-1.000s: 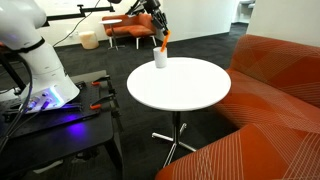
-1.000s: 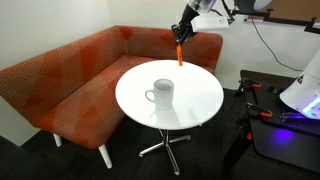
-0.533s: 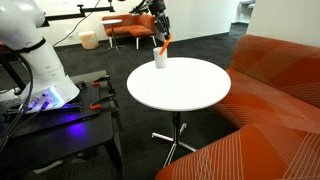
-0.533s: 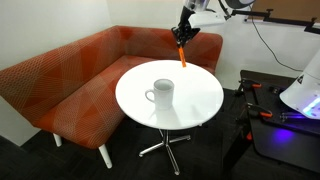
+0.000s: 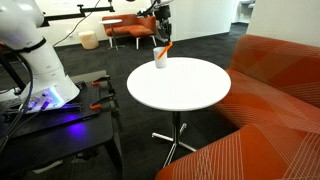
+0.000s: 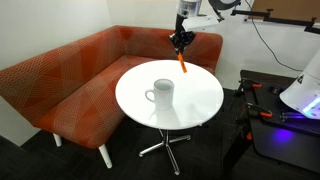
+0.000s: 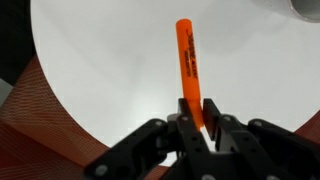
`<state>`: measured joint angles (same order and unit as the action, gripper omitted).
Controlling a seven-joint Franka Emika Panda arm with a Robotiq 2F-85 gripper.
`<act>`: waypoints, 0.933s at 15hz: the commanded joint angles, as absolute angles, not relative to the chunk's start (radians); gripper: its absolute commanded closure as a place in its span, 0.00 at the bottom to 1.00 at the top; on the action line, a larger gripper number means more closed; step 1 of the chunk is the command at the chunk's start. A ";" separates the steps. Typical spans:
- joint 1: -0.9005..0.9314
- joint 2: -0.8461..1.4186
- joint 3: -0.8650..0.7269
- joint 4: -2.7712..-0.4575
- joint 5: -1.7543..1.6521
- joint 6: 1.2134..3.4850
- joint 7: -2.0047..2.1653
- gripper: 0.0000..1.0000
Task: Remove the marker from the cup and put it on the table
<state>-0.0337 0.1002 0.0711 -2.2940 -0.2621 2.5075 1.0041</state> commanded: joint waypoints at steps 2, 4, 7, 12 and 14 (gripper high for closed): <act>0.004 0.184 0.036 -2.211 -0.163 2.425 0.916 0.95; 0.010 0.215 0.027 -2.189 -0.132 2.400 0.895 0.95; 0.007 0.263 0.019 -2.153 -0.080 2.358 0.848 0.95; -0.001 0.318 0.013 -2.114 0.033 2.325 0.741 0.68; 0.001 0.331 0.007 -2.106 0.064 2.316 0.721 0.50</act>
